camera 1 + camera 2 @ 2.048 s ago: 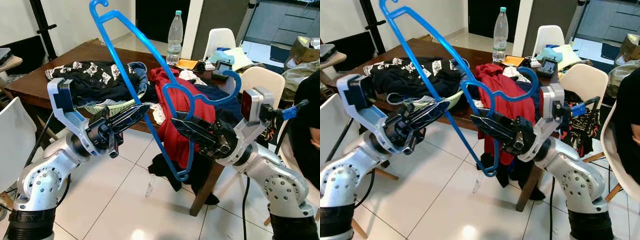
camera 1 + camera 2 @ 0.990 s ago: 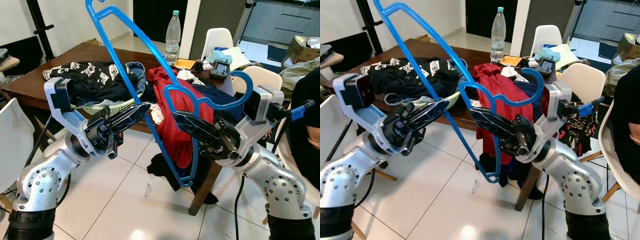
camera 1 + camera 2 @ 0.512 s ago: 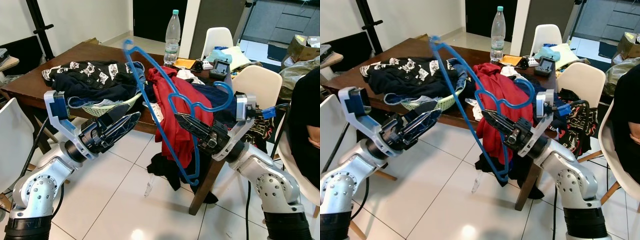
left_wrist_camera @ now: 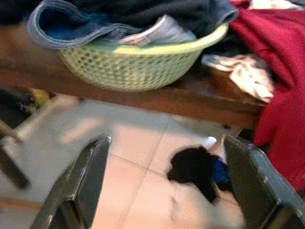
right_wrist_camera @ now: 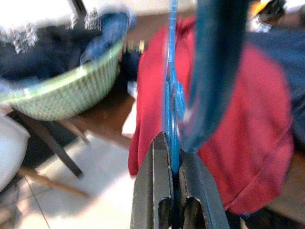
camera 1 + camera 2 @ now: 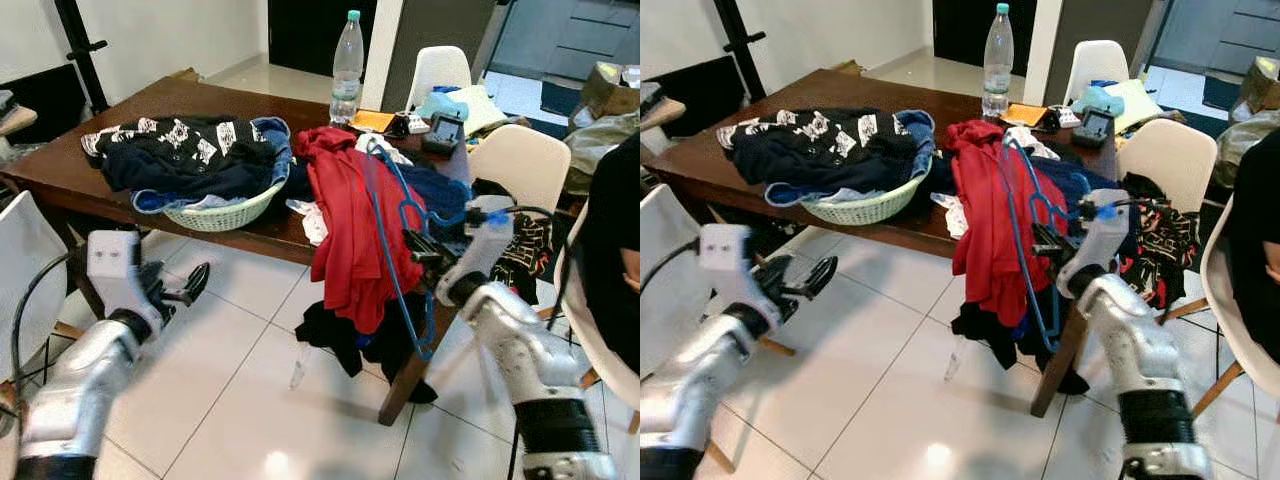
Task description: Hang hanger
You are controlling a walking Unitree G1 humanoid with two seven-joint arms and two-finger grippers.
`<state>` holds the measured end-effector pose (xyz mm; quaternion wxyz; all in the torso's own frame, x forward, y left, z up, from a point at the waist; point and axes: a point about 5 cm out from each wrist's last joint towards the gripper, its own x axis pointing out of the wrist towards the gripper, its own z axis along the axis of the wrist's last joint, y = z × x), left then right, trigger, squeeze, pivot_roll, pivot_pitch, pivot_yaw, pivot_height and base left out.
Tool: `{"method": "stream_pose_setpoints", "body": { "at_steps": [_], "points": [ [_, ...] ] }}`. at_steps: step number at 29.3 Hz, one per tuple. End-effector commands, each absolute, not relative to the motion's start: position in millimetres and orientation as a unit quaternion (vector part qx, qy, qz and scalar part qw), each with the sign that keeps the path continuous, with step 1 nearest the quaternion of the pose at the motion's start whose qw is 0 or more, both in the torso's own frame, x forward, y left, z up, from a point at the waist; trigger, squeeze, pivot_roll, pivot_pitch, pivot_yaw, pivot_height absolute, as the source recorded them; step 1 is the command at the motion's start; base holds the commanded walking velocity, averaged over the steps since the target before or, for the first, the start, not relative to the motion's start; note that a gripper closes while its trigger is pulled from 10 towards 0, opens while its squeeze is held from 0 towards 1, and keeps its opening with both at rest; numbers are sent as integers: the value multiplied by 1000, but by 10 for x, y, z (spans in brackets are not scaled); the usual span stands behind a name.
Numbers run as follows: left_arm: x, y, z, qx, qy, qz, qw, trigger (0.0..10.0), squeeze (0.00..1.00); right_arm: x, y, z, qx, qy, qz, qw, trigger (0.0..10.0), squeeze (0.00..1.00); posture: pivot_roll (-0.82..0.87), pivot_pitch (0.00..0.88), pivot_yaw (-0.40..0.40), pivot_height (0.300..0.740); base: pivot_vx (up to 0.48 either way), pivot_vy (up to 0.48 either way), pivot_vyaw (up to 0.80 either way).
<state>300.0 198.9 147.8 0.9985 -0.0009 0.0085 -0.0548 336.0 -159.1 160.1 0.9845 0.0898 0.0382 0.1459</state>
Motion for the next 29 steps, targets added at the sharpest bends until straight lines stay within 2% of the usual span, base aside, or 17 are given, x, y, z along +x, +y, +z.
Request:
{"method": "stream_pose_setpoints", "body": {
  "at_steps": [1,4,7,13,17,19,29],
  "points": [
    [3008,1969,1471,16,8,-42,999,10000,0,3350,-1617,1518,70,47,123,989,10000,0,156,72,-53,740,0,0,0],
    [3013,1938,1488,28,2,-41,999,10000,0,3356,-1635,1527,81,37,108,990,10000,0,151,68,-51,740,0,0,0],
    [3036,1959,1627,52,-42,-23,998,10000,0,3374,-1647,1614,129,-2,104,986,10000,0,152,66,-54,740,0,0,0],
    [3069,2007,1719,69,-67,3,995,10000,0,3387,-1590,1634,131,-14,104,986,10000,0,158,58,-59,740,209,0,0],
    [3102,2083,1919,85,-104,37,990,10000,0,3422,-1543,1654,126,-24,88,988,10000,0,165,44,-62,740,296,0,0],
    [3092,2087,2152,119,-143,46,981,10000,0,3452,-1529,1646,120,-23,76,990,10000,0,169,45,-64,740,306,0,0],
    [3080,2120,2279,131,-165,59,976,10000,0,3474,-1522,1628,121,-24,72,990,10000,0,170,48,-65,740,307,0,0]
  ]
}}
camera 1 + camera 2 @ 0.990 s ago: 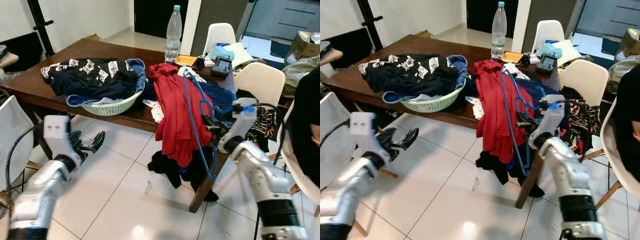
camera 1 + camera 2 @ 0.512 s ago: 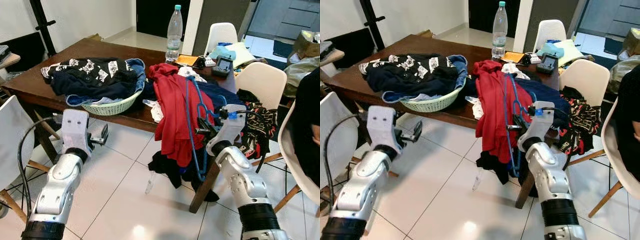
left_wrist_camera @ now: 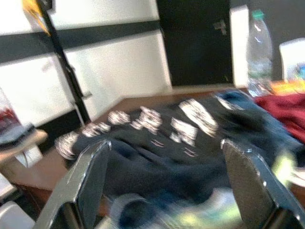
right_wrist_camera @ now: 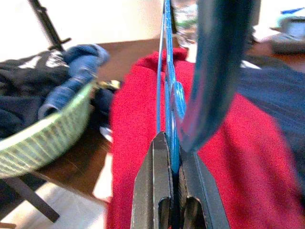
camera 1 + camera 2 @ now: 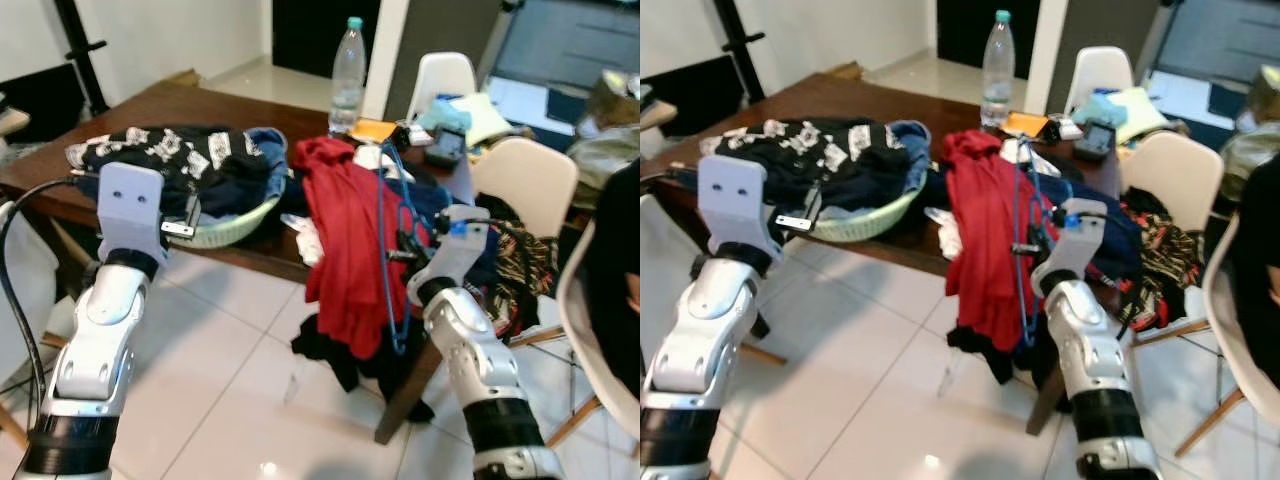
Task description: Hang hanger
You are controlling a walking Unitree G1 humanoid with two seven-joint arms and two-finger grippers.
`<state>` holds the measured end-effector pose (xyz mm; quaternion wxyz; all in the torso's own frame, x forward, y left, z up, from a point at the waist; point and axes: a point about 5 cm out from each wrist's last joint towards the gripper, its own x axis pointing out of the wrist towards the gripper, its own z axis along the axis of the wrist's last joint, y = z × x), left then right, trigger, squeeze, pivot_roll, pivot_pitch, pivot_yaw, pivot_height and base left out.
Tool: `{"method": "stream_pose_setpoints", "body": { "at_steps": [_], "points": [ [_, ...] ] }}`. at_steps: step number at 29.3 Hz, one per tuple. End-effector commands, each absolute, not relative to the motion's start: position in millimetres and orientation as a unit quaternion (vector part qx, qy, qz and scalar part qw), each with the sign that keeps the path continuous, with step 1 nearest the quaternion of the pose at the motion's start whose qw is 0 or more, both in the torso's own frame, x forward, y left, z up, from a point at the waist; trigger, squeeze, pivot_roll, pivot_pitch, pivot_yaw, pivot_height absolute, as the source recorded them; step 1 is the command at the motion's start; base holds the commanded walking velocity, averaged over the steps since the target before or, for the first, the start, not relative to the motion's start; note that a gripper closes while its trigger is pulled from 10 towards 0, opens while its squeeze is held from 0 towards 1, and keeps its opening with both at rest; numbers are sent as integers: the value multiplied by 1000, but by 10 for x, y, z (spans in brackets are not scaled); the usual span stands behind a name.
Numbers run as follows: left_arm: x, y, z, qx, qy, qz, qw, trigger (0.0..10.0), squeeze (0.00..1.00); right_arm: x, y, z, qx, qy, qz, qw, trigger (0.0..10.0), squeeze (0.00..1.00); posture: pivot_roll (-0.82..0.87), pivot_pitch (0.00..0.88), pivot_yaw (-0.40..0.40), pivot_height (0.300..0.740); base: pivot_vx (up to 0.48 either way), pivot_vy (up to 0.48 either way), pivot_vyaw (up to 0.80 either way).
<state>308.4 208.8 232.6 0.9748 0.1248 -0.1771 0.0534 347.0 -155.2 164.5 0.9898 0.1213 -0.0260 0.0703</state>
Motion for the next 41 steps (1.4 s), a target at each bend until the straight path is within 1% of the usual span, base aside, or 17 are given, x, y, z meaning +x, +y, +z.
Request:
{"method": "stream_pose_setpoints", "body": {
  "at_steps": [1,14,20,21,26,27,29,32,37,40,41],
  "points": [
    [3084,2131,2283,131,-166,61,976,10000,0,3477,-1523,1626,121,-24,72,990,10000,0,170,48,-66,740,311,0,0],
    [3083,2123,2385,135,-175,65,973,10000,0,3480,-1536,1614,126,-27,66,989,10000,0,171,49,-61,740,310,0,0],
    [3096,2089,2473,145,-188,50,970,10000,0,3489,-1532,1612,128,-26,65,989,10000,0,174,52,-65,740,307,0,0],
    [3114,2066,2561,151,-203,32,967,10000,0,3496,-1518,1609,127,-23,71,989,10000,0,173,52,-67,740,307,0,-800],
    [3146,2046,2704,156,-224,1,962,10000,0,3502,-1507,1612,126,-23,74,989,10000,0,170,51,-67,740,297,0,-795],
    [3160,2029,2752,155,-228,-23,961,10000,0,3502,-1511,1612,131,-24,71,988,10000,0,167,52,-64,740,0,0,-700],
    [3160,2029,2752,155,-228,-23,961,10000,0,3502,-1511,1612,131,-24,71,988,10000,0,167,52,-64,740,0,0,-700],
    [3162,2039,2813,154,-233,-47,959,10000,0,3500,-1523,1615,135,-27,66,988,10000,0,164,53,-63,740,0,0,0],
    [3160,2111,2822,152,-215,-49,963,10000,0,3500,-1533,1612,136,-26,65,988,10000,0,168,56,-66,740,0,0,0],
    [3177,2111,2694,156,-151,-70,974,10000,0,3502,-1536,1604,136,-24,65,988,10000,0,167,57,-66,740,0,0,0],
    [3177,2111,2694,156,-151,-70,974,10000,0,3502,-1536,1604,136,-24,65,988,10000,0,167,57,-66,740,0,0,0]
  ]
}}
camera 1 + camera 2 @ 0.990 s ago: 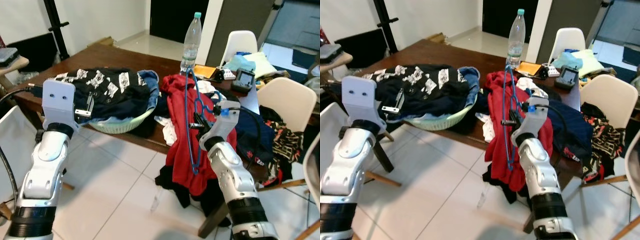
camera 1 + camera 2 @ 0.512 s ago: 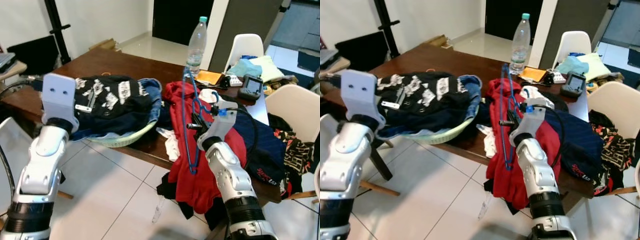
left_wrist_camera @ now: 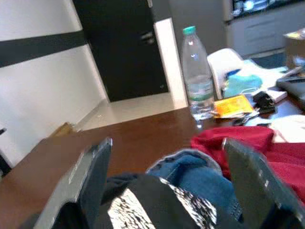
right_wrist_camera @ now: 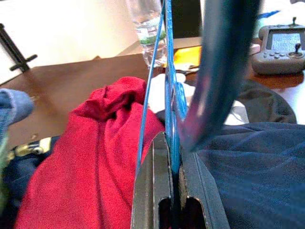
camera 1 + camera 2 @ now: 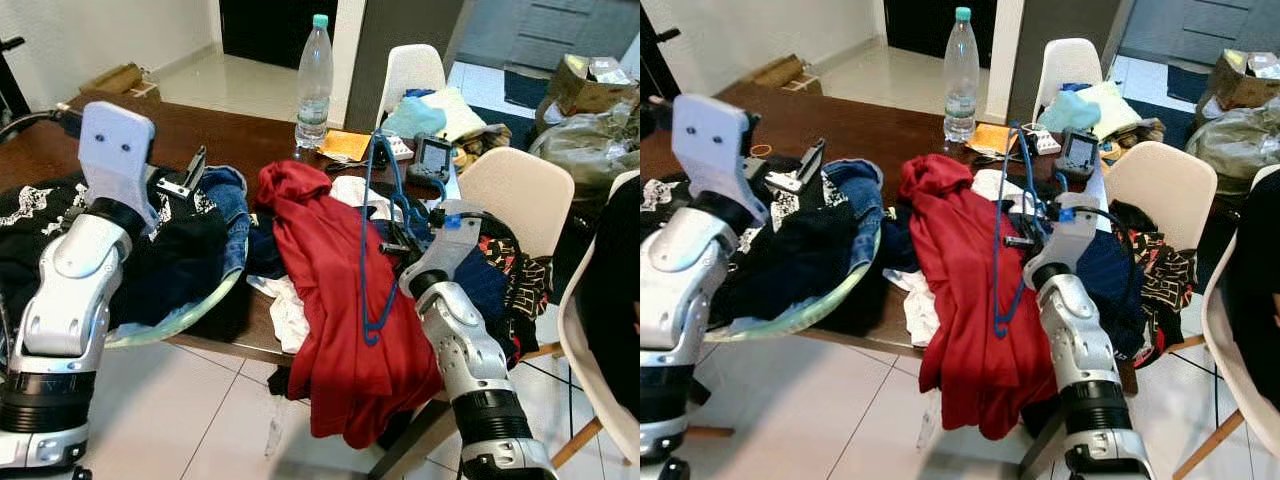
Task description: Hang hanger
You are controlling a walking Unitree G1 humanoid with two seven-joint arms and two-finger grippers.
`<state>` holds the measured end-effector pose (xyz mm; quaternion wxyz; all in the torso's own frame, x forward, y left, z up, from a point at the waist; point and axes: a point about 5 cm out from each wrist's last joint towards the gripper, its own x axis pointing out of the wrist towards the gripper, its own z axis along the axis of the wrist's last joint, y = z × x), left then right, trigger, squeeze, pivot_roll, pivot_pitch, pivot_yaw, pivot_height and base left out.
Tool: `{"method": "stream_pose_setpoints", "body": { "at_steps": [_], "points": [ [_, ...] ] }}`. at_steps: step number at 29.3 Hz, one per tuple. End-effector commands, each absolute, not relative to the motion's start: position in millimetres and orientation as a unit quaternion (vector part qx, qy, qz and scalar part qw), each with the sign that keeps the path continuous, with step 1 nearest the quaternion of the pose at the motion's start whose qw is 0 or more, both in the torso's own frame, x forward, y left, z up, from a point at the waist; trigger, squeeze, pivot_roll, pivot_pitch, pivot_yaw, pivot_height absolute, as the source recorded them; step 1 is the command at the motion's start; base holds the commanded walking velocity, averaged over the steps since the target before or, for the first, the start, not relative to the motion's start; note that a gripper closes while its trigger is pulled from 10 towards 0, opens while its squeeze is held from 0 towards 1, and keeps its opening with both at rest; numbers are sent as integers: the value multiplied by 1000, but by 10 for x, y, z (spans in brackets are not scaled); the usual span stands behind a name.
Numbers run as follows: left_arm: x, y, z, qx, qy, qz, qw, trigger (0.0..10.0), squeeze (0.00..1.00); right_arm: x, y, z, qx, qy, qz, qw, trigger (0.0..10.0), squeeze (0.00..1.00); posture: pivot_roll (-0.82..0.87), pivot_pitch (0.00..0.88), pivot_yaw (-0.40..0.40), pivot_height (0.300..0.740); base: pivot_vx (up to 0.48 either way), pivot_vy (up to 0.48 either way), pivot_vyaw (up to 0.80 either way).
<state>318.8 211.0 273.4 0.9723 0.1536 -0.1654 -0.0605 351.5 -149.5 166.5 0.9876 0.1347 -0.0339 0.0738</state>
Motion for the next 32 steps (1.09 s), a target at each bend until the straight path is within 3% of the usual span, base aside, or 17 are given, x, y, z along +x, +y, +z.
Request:
{"method": "stream_pose_setpoints", "body": {
  "at_steps": [1,7,14,19,32],
  "points": [
    [3158,2072,2642,157,-126,-93,975,10000,0,3502,-1538,1603,136,-24,66,988,10000,0,166,59,-65,740,0,0,0],
    [2997,1935,2605,168,-73,-188,965,10000,0,3499,-1548,1598,138,-21,67,988,10000,0,170,63,-68,740,0,0,0],
    [2984,2148,2482,206,3,-169,964,10000,0,3502,-1541,1597,139,-19,68,988,10000,0,173,64,-68,740,0,0,0],
    [3055,2328,2400,208,39,-110,971,10000,0,3511,-1539,1595,138,-18,69,988,10000,0,166,60,-71,740,0,0,0],
    [3178,2231,2225,201,49,-114,972,10000,0,3517,-1551,1586,137,-16,69,988,10000,0,154,53,-76,740,0,0,0]
  ]
}}
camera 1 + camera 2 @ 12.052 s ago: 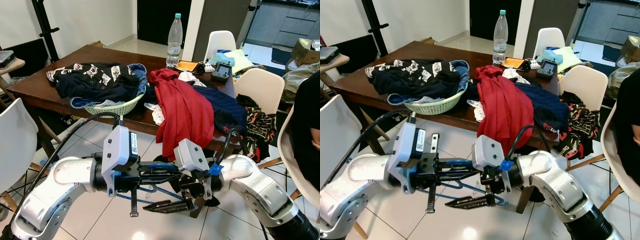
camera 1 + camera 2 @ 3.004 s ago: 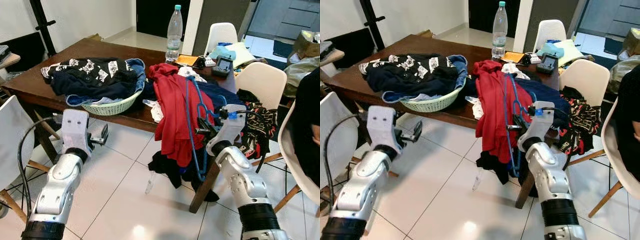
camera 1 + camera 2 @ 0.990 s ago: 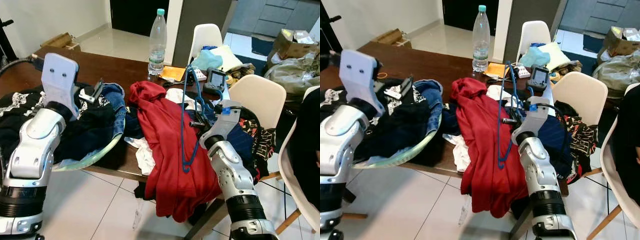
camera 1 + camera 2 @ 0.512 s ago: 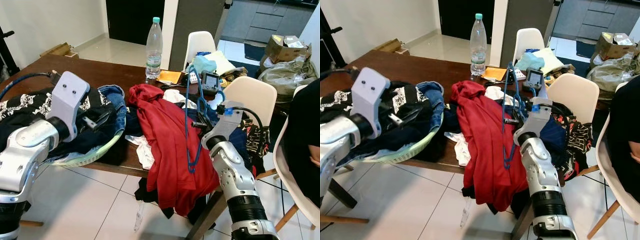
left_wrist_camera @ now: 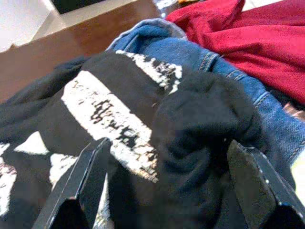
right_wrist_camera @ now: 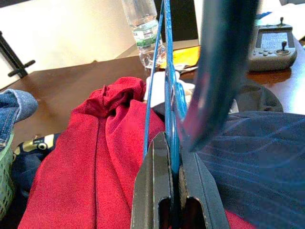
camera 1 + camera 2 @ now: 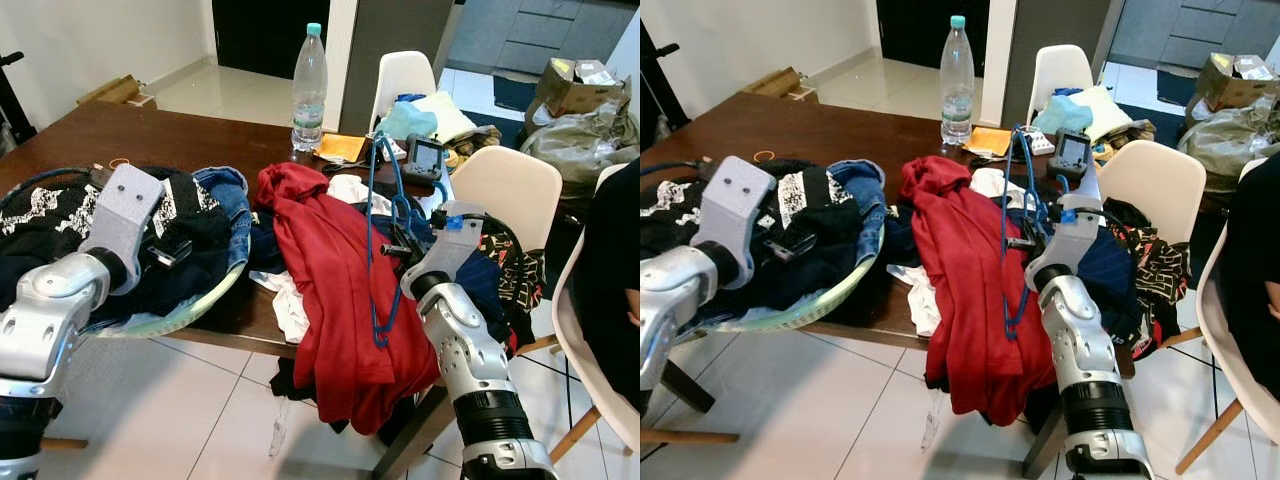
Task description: Hang hanger
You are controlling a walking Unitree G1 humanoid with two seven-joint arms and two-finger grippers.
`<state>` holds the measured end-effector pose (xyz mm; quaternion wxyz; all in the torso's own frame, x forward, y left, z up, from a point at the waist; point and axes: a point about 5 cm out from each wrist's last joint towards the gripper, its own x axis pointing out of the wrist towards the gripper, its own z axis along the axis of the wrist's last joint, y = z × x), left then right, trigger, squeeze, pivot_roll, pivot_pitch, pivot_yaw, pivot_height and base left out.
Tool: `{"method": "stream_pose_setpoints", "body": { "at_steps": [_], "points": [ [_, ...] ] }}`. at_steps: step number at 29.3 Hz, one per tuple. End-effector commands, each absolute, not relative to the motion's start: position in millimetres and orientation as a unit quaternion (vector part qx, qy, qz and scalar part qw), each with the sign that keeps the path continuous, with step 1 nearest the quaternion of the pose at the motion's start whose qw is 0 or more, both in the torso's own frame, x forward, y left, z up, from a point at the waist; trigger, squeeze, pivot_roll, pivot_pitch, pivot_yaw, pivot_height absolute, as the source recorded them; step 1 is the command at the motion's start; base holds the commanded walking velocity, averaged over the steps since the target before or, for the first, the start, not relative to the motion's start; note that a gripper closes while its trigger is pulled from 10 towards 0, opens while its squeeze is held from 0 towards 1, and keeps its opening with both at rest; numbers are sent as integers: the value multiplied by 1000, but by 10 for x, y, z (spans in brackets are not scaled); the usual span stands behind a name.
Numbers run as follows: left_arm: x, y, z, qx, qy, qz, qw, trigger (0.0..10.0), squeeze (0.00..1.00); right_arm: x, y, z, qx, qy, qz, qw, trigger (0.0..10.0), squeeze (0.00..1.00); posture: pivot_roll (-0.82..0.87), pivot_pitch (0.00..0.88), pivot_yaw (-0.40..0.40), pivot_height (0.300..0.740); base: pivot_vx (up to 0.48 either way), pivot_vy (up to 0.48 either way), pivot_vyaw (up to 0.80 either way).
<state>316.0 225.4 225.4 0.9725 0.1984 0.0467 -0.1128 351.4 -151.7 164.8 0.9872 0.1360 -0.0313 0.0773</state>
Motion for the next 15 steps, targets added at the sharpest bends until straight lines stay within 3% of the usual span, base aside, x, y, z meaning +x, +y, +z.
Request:
{"method": "stream_pose_setpoints", "body": {
  "at_steps": [1,9,10,11,12,15],
  "points": [
    [3237,2149,2211,195,43,-122,972,10000,0,3517,-1551,1585,136,-16,70,988,10000,0,149,52,-75,740,0,0,0],
    [3310,2057,2201,200,39,-134,970,10000,0,3509,-1551,1585,137,-16,68,988,10000,0,142,53,-70,740,0,0,0],
    [3319,2055,2190,201,41,-135,969,2824,0,3504,-1553,1585,138,-17,67,988,10000,0,139,54,-68,740,0,0,0],
    [3319,2055,2190,201,41,-135,969,2824,0,3504,-1553,1585,138,-17,67,988,10000,0,139,54,-68,740,0,0,0],
    [3322,2066,2178,201,45,-135,969,0,0,3500,-1557,1584,139,-17,65,988,10000,0,139,55,-67,740,0,0,0],
    [3325,2079,2166,202,48,-134,969,0,0,3498,-1561,1583,140,-17,64,988,10000,0,139,55,-67,740,0,0,0]
  ]
}}
